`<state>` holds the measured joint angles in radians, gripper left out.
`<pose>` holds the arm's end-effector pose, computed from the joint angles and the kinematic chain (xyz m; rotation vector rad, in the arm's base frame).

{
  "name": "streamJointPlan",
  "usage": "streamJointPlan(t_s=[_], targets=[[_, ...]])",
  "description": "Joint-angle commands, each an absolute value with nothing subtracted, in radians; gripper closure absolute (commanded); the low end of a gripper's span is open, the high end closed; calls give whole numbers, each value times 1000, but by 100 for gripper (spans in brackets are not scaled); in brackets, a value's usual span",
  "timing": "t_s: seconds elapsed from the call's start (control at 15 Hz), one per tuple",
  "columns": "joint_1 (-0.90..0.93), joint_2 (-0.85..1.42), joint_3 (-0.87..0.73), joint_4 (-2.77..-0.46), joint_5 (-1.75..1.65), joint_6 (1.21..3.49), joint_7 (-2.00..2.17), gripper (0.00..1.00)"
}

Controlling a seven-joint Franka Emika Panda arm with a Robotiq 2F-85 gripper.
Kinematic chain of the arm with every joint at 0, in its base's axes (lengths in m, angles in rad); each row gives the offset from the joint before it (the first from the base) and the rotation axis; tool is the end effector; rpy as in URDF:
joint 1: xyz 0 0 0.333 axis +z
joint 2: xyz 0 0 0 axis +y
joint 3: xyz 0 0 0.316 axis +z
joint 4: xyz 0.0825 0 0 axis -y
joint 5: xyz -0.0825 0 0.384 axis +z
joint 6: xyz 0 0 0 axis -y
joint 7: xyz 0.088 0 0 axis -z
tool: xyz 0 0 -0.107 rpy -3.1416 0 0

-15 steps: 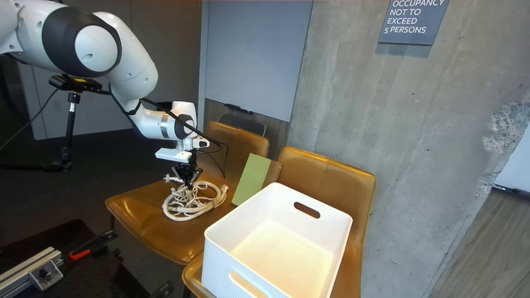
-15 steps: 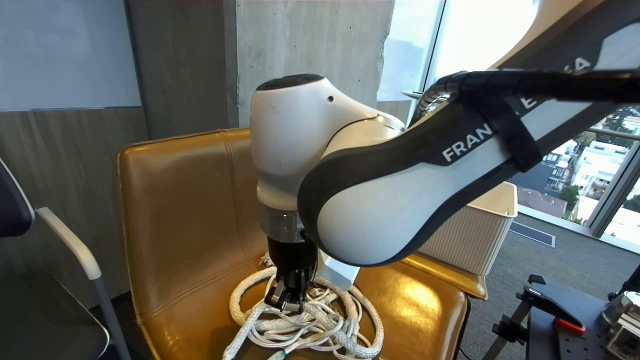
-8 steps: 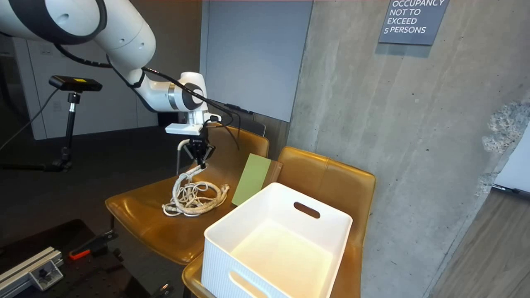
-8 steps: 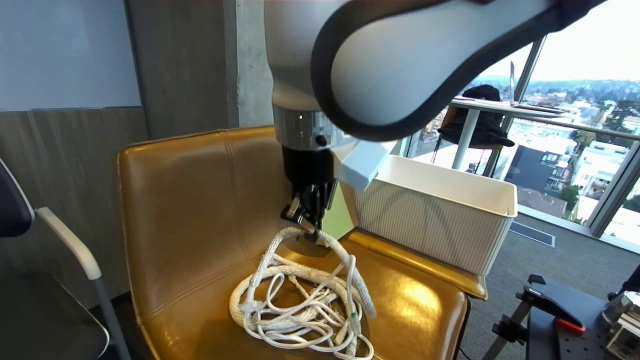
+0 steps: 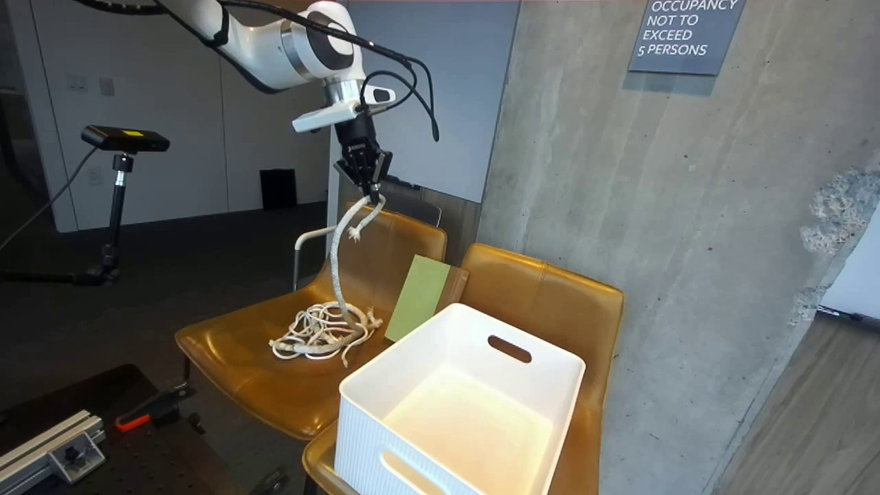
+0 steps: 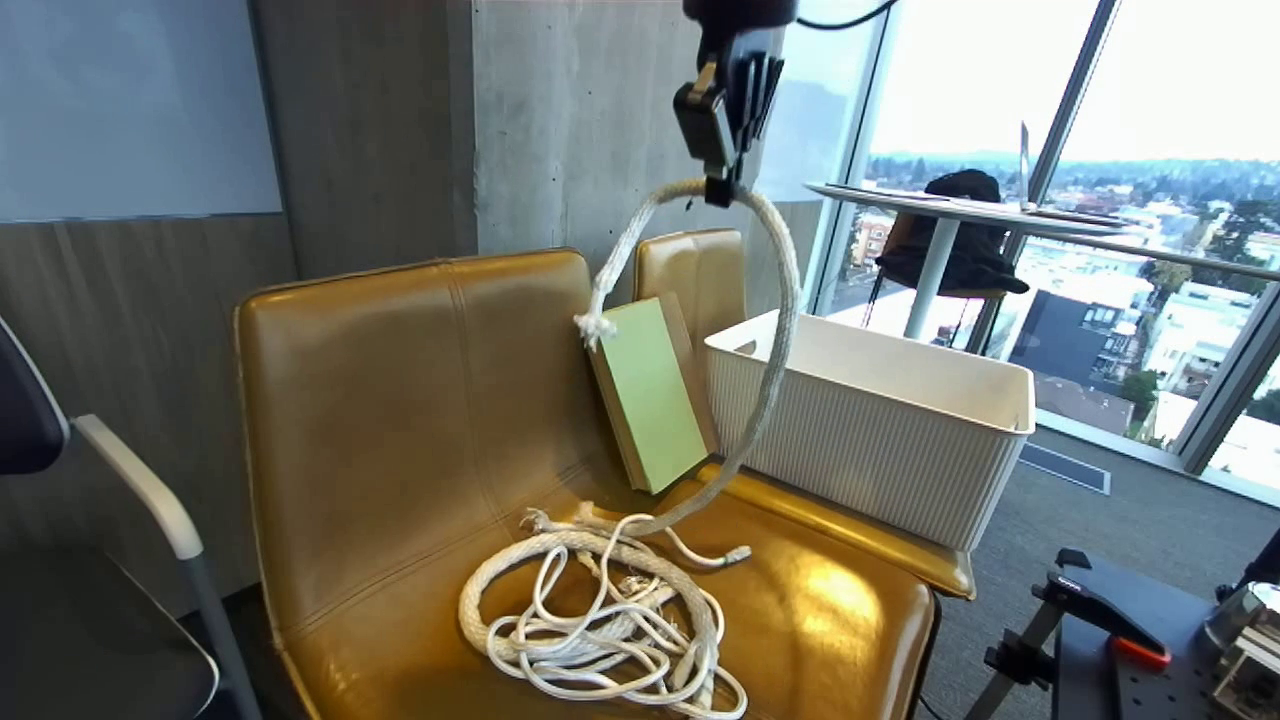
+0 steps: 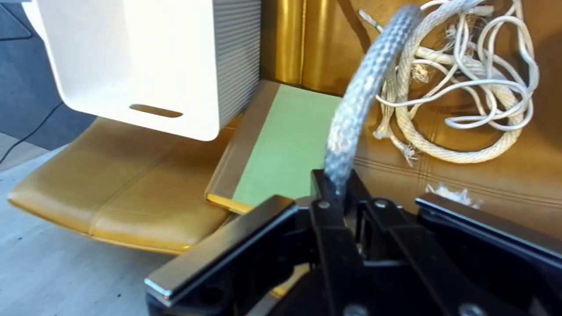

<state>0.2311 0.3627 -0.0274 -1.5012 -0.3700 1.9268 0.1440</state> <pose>0.6672 0.1147 0.4708 2.7809 0.2526 0.1742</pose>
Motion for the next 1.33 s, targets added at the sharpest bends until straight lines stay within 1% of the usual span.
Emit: streamJointPlan(t_s=[0.0,0.2,0.4,0.6,0.73,1.0,1.27], targets=[[191,271,-28,-1422,-435,1798,83,97],[148,246,-31,-1285,-485,1703,12,97],[102,271,-45,-1101,-539,1629,-74,97],[55,313,-71,-946,-569,1602,-154,97],[25,337,-87,-897,-566,1608,-188,97],[-18,338,-95,-1014,-532,1676,-154,97],[-44,292,-90,-1241,-522,1754,-92,97]])
